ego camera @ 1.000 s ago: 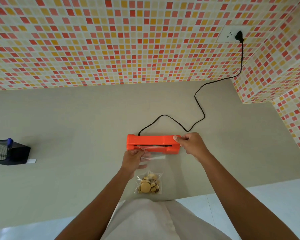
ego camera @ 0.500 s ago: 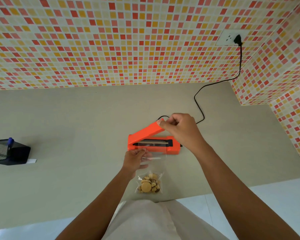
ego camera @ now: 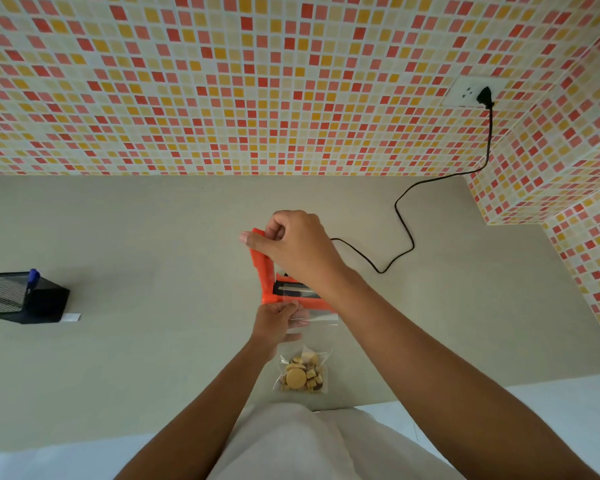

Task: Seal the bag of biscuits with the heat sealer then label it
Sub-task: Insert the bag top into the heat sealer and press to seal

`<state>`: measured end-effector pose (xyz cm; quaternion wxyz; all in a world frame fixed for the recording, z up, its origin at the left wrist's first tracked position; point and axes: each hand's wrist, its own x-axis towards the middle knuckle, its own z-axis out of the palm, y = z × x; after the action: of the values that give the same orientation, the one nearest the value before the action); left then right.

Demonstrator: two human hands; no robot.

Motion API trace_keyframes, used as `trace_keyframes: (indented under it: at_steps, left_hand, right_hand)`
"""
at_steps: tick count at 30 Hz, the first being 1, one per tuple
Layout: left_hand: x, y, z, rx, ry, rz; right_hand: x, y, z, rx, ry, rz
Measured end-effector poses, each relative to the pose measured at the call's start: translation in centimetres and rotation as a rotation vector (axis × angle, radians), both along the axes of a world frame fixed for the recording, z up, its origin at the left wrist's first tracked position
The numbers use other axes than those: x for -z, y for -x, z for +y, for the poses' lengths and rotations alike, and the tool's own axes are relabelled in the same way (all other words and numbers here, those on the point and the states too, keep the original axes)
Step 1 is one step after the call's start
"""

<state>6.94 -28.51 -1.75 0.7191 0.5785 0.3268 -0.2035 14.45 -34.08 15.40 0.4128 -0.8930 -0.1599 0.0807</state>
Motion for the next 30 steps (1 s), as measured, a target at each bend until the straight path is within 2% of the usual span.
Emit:
trace_keyframes:
  at_steps: [7, 10, 12, 15, 16, 19, 23, 27, 30]
  left_hand:
    - [0.1, 0.0, 0.1, 0.030, -0.026, 0.008]
    - [-0.2, 0.0, 0.1, 0.016, -0.016, 0.000]
    - [-0.3, 0.1, 0.0, 0.011, -0.017, -0.011]
    - [-0.3, 0.2, 0.1, 0.013, -0.019, -0.013]
    - [-0.3, 0.1, 0.1, 0.014, -0.023, -0.009]
    - [-0.1, 0.1, 0.1, 0.020, -0.026, 0.000]
    - [0.0, -0.1, 0.1, 0.019, -0.024, 0.018]
    - [0.0, -0.3, 0.0, 0.021, -0.035, 0.039]
    - [0.2, -0.3, -0.1, 0.022, -0.047, 0.046]
  right_hand:
    - [0.3, 0.2, 2.1, -0.083, 0.032, 0.012]
    - [-0.1, -0.3, 0.8, -0.107, -0.090, 0.127]
    - [0.3, -0.9, -1.4, -0.029, -0.222, 0.215]
    - [3.1, -1.3, -6.2, 0.242, -0.375, 0.299]
    - [4.5, -1.1, -7.9, 0.333, -0.367, 0.302]
    - [9.5, 0.9, -12.4, 0.502, -0.176, 0.366]
    - [14.4, 5.0, -14.6, 0.555, -0.021, 0.522]
    - [15.9, 6.9, -13.4, 0.526, 0.002, 0.510]
    - [16.3, 6.8, -12.5, 0.524, -0.087, 0.534]
